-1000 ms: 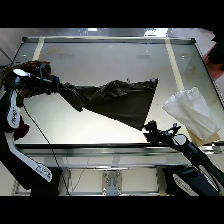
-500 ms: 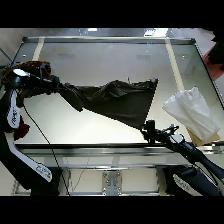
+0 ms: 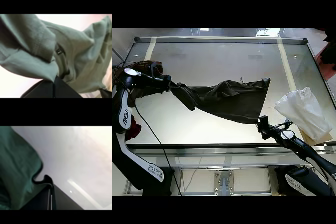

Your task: Fold the shirts.

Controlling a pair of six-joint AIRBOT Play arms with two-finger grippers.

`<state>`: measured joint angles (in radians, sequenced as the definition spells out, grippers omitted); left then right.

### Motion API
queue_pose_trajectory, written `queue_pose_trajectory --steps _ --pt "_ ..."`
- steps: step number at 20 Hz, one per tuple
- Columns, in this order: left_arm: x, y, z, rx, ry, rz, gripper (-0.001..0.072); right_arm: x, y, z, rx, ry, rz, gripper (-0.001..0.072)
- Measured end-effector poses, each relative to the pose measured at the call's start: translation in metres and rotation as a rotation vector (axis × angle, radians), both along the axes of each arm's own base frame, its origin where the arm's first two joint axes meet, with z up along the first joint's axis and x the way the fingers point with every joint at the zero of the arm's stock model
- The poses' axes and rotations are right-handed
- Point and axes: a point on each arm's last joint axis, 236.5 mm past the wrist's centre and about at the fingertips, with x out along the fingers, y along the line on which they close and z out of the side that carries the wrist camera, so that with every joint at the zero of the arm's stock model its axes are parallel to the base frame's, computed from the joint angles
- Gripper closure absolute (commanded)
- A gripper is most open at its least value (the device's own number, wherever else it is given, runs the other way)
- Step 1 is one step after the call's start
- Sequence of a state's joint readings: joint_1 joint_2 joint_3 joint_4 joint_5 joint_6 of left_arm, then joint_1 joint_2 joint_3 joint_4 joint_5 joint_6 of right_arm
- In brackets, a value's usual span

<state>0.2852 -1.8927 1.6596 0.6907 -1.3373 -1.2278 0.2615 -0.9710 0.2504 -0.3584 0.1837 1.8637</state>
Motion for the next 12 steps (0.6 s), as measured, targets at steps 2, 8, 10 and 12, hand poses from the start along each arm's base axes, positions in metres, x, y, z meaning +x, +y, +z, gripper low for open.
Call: queue_pose_trajectory --steps 2,8,10,12 --pt "0.009 -0.007 0.044 -0.074 -0.109 -0.004 0.0698 0.026 0.007 0.042 -0.049 -0.147 0.079 0.0677" --pt "-0.013 -0.008 0.272 -0.100 -0.665 -0.056 0.0698 0.057 0.011 0.276 -0.287 -0.779 0.260 0.0678" --pt "-0.047 -0.007 0.336 0.017 -0.822 -0.070 0.0699 0.031 -0.004 0.358 -0.387 -0.958 0.270 0.0679" --pt "-0.086 -0.006 0.381 0.179 -0.930 -0.063 0.0699 -0.007 -0.026 0.430 -0.516 -1.103 0.237 0.0680"
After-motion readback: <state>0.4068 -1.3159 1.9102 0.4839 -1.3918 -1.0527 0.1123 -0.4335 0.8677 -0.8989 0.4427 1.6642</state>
